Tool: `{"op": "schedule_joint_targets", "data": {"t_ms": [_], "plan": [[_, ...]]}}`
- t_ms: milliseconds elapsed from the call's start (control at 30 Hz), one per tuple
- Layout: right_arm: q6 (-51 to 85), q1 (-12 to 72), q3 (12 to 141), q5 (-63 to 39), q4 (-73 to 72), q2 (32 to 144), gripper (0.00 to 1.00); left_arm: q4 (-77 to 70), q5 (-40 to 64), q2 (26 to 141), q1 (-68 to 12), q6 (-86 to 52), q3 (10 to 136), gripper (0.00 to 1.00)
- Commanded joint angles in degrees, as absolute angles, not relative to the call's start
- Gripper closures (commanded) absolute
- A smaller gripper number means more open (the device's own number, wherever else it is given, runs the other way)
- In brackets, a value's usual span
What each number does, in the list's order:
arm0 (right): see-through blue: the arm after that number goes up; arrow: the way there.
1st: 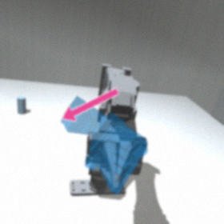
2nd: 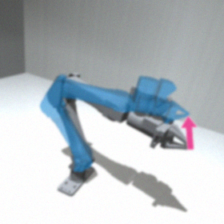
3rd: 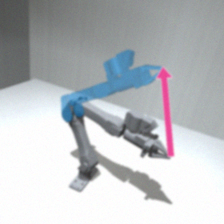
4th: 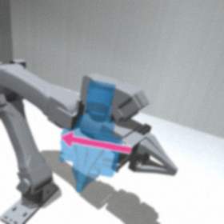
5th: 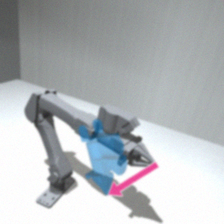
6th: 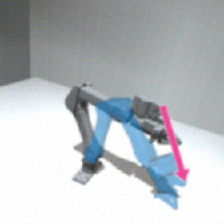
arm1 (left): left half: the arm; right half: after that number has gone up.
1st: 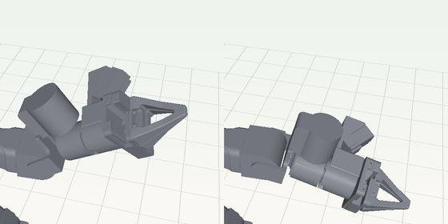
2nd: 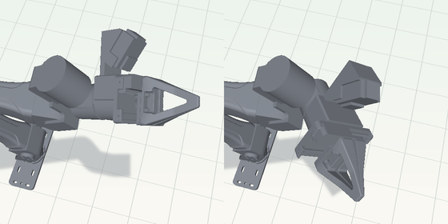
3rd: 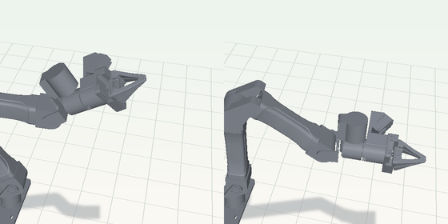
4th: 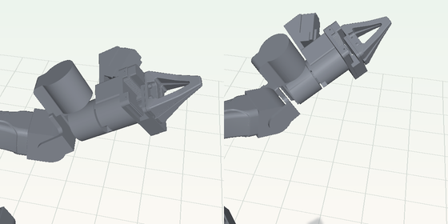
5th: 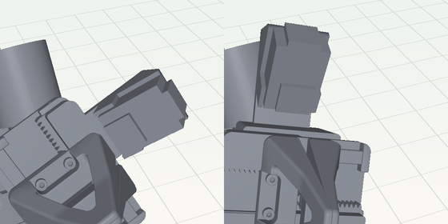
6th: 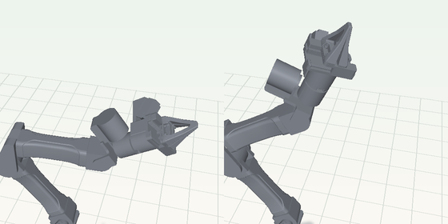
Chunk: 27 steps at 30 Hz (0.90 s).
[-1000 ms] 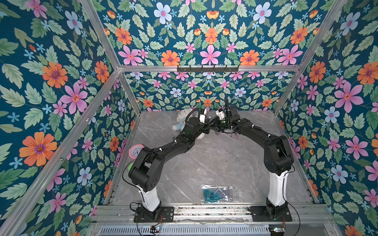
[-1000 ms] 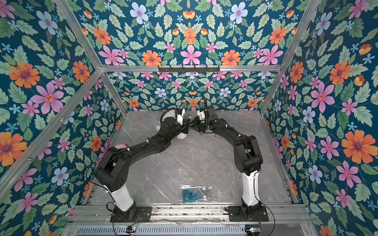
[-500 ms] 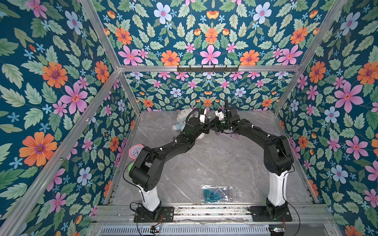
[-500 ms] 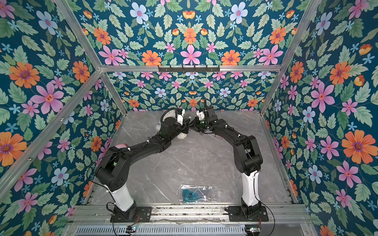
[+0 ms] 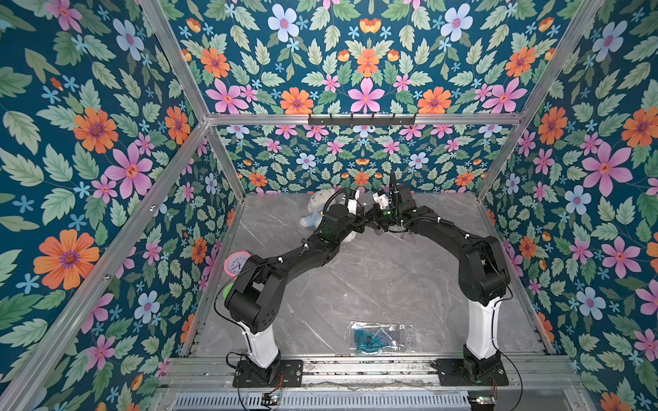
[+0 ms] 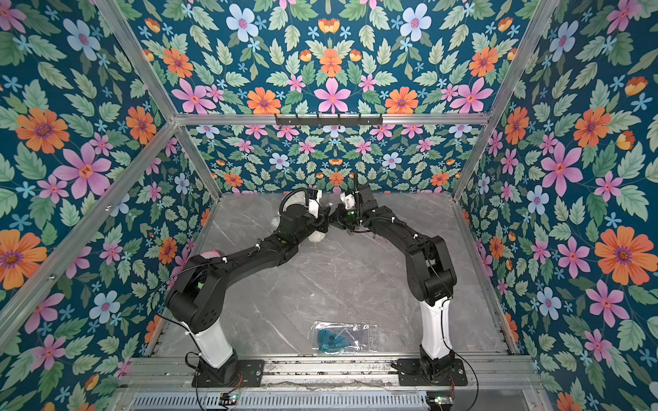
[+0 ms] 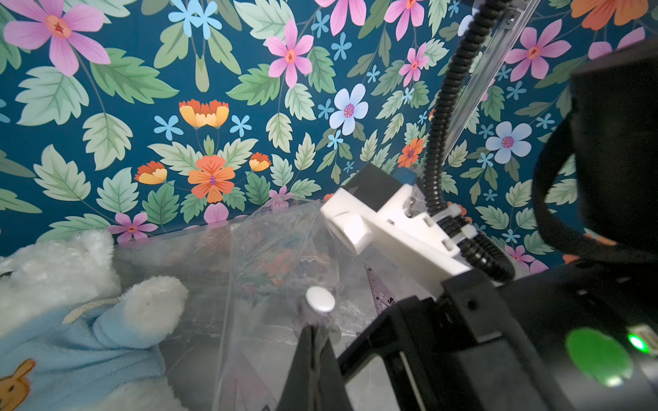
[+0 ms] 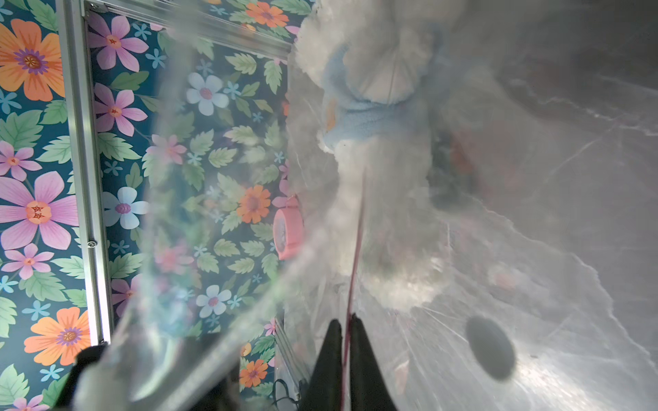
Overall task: Open the ruler set and take out the ruler
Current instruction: Take out the ruler from the ruler set bag.
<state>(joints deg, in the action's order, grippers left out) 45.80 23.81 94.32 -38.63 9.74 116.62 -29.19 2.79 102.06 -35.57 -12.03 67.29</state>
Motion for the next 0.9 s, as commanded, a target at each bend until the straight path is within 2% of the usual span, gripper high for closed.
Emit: {"op": "schedule_joint_targets", "data": {"t_ms": [0, 333, 867], "plan": [[44.26, 23.99, 94.86, -38.0, 11.72, 116.09, 0.92, -31.25, 2.28, 101.6, -35.49, -11.7, 67.07, 1.0], [42.1, 23.74, 94.89, -35.82, 14.37, 112.59, 0.94, -30.93, 0.89, 101.92, -35.24, -11.98, 66.63, 1.0], [41.73, 20.79, 86.87, -34.74, 13.28, 104.05, 0.94, -31.77, -2.37, 101.69, -33.31, -15.38, 64.33, 1.0]]}}
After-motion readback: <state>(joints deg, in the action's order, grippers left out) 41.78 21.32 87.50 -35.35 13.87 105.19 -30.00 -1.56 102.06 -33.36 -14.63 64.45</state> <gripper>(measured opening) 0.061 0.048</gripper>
